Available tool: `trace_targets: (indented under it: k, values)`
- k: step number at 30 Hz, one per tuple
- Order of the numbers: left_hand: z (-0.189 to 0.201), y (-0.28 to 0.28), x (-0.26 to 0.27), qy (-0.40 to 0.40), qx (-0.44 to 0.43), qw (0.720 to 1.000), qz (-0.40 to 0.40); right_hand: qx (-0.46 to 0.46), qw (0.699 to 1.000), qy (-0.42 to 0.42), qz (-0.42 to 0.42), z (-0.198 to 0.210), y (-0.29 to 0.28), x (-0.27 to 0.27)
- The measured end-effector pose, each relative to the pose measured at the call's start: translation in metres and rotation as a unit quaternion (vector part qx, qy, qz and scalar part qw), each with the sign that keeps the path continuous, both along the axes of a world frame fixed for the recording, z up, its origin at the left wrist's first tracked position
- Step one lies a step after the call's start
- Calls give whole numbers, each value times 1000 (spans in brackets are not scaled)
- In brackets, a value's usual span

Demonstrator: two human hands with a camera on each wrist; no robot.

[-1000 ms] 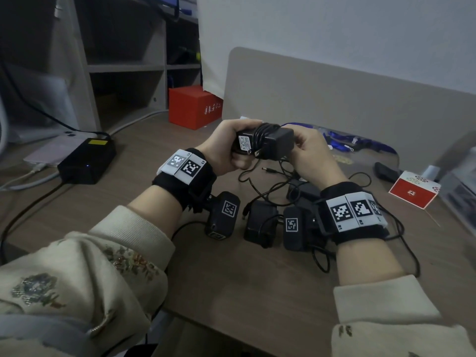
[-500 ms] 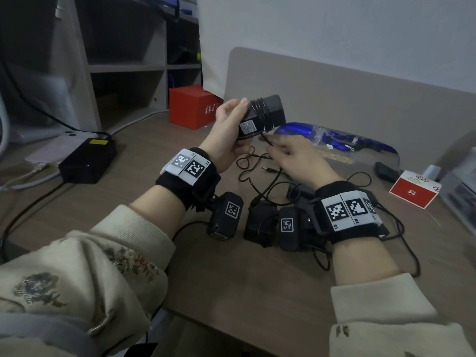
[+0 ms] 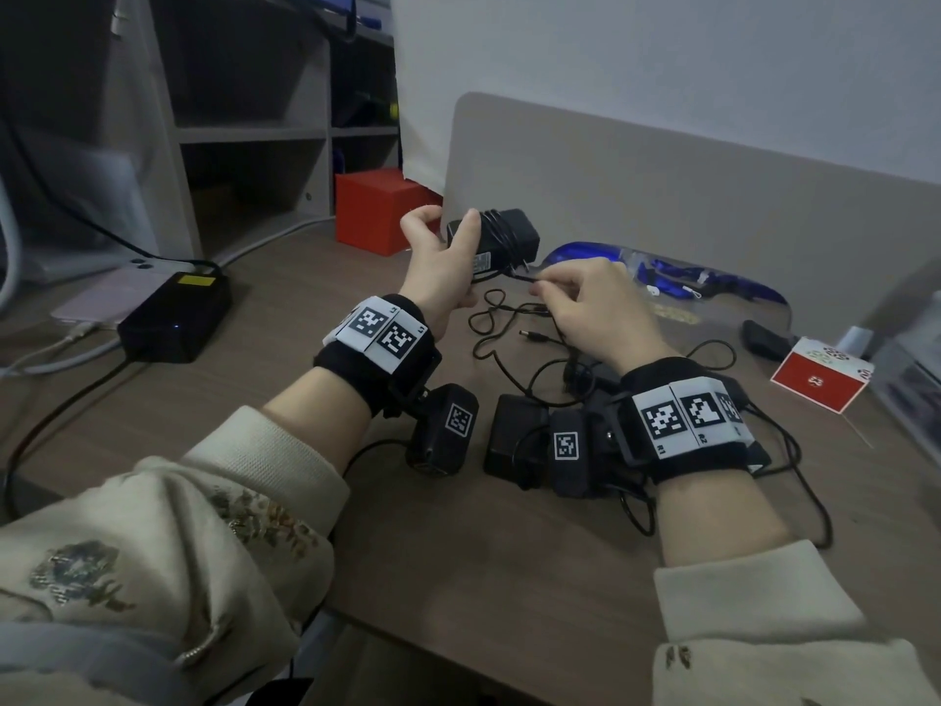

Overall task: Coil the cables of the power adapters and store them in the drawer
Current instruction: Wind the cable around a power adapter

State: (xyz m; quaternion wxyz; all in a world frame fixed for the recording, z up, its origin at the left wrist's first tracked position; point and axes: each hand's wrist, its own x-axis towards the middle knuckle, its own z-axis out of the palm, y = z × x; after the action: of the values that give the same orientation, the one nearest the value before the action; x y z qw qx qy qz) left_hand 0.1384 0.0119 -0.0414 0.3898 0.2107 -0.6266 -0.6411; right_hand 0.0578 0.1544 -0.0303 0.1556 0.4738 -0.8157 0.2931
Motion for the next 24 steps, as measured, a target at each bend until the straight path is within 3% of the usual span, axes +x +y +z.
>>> trace_targets:
  k: [9,14,19,24]
  values:
    - [-2,0,0,-13,-68,997,30,-11,999,31,41,-1,-1,1]
    - [1,0,0,-57,-176,982,25,-35,996,75,30,0,1,-2]
    - [-1,3,1,-149,-227,962,-35,-63,994,78,33,0,3,0]
    - [1,6,3,-152,-221,958,-102,-102,991,69,49,-1,3,-4]
